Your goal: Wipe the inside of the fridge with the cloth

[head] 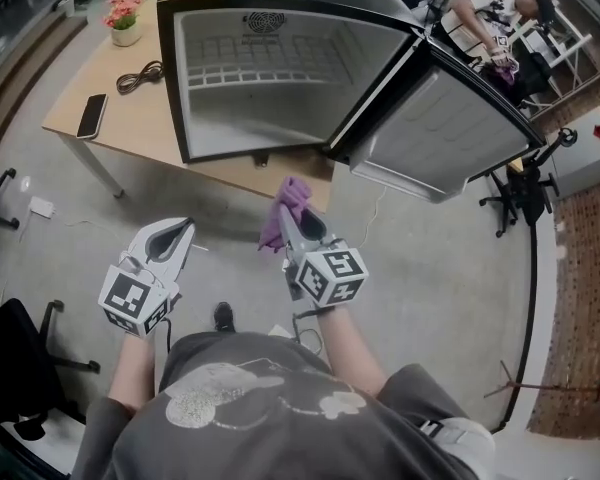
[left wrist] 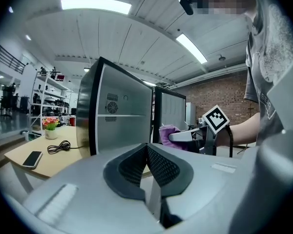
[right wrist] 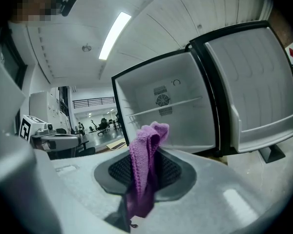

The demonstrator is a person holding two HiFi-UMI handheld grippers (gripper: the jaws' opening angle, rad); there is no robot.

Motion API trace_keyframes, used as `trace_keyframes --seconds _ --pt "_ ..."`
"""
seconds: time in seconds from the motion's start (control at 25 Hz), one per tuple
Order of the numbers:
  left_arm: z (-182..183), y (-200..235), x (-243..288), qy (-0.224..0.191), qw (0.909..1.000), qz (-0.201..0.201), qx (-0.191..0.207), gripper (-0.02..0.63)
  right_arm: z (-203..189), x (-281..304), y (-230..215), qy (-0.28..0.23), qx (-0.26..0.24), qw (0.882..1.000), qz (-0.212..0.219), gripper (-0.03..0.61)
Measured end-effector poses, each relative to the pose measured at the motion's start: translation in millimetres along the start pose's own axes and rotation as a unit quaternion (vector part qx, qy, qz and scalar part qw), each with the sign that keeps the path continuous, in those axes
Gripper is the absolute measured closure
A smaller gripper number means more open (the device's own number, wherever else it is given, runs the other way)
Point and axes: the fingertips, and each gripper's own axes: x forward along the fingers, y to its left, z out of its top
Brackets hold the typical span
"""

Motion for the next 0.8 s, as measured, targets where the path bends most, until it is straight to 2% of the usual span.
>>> trace_keyframes --seconds 0.28,0.44,0.6,0.8 --pt "20.8 29.3 14.6 -0.012 0.9999 -0.003 0.011 0.595 15.9 35.0 25.4 -0.013 -0.015 1.000 0.024 0.499" --pt "32.9 35.8 24.7 -0.022 0.9996 0.003 0.017 0.595 41.0 43.2 27.8 -0.030 -0.042 0.998 0.034 0.499" --pt "45.0 58.6 30.3 -0.031 0.9987 0.030 0.026 0.595 72.0 69.2 35.4 -0.057 -0.076 0.994 0.051 0.499" --pt "74.7 77.4 50.1 -0.043 0.9958 0.066 0.048 0.595 116.8 109.2 50.5 -0.088 -0.102 0.984 0.112 0.499"
